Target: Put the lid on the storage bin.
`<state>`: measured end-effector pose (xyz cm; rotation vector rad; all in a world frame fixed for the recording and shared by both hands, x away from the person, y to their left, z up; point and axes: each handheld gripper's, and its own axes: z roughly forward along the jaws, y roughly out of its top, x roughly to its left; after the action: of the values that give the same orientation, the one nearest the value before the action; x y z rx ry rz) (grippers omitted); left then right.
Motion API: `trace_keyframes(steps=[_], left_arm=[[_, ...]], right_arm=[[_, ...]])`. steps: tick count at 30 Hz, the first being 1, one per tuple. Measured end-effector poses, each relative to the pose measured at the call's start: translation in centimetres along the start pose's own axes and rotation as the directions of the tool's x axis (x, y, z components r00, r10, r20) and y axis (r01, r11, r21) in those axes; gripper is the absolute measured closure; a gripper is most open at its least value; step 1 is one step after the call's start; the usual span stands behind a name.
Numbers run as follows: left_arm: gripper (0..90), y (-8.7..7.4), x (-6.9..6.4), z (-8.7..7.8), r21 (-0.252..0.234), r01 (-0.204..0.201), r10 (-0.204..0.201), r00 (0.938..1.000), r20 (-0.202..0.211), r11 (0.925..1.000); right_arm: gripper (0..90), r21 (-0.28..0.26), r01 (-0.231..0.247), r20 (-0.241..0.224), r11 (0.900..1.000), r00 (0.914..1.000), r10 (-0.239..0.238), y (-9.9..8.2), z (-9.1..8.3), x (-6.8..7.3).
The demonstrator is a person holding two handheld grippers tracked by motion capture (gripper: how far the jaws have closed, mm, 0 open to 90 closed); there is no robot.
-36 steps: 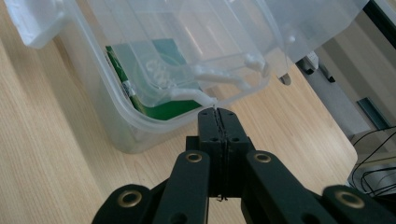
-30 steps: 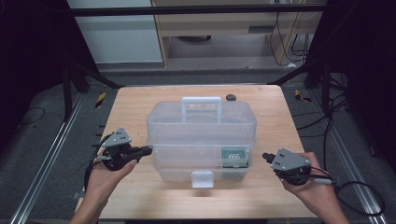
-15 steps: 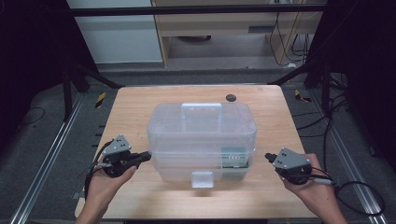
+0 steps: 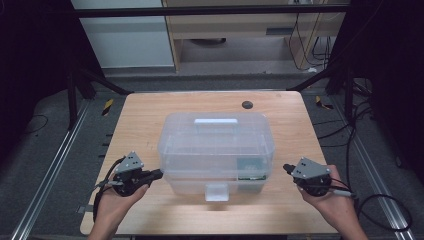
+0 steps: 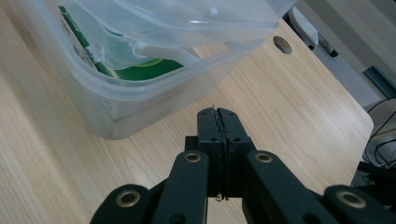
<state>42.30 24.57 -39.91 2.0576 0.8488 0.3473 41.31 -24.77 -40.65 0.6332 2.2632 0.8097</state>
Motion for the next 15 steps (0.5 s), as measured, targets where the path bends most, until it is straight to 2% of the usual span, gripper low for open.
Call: trace_keyframes(steps=[4, 8, 10, 15], left_arm=[[89.9, -0.3, -0.2, 0.0, 0.027, -0.01, 0.011, 0.9999, -0.012, 0.9996], [89.6, -0.9, -0.3, -0.2, 0.074, -0.044, 0.048, 0.9977, -0.047, 0.9963], [89.3, -1.4, -0.1, -0.6, 0.073, -0.036, 0.039, 0.9982, -0.045, 0.9967], [87.6, -1.7, 0.9, -1.5, 0.062, -0.033, 0.037, 0.9966, -0.074, 0.9976]], right_arm=[[89.2, -0.002, -0.015, -0.004, 0.9999, 0.9999, 0.015, -0.3, 0.5, -0.2], [89.2, -0.001, -0.026, -0.003, 0.9997, 0.9996, 0.026, -0.6, 0.9, -0.4], [89.2, -0.002, -0.034, -0.002, 0.9994, 0.9994, 0.034, -0.8, 1.1, -0.5], [89.2, 0.004, -0.053, 0.008, 0.9986, 0.9986, 0.053, -1.1, 1.4, -0.8]])
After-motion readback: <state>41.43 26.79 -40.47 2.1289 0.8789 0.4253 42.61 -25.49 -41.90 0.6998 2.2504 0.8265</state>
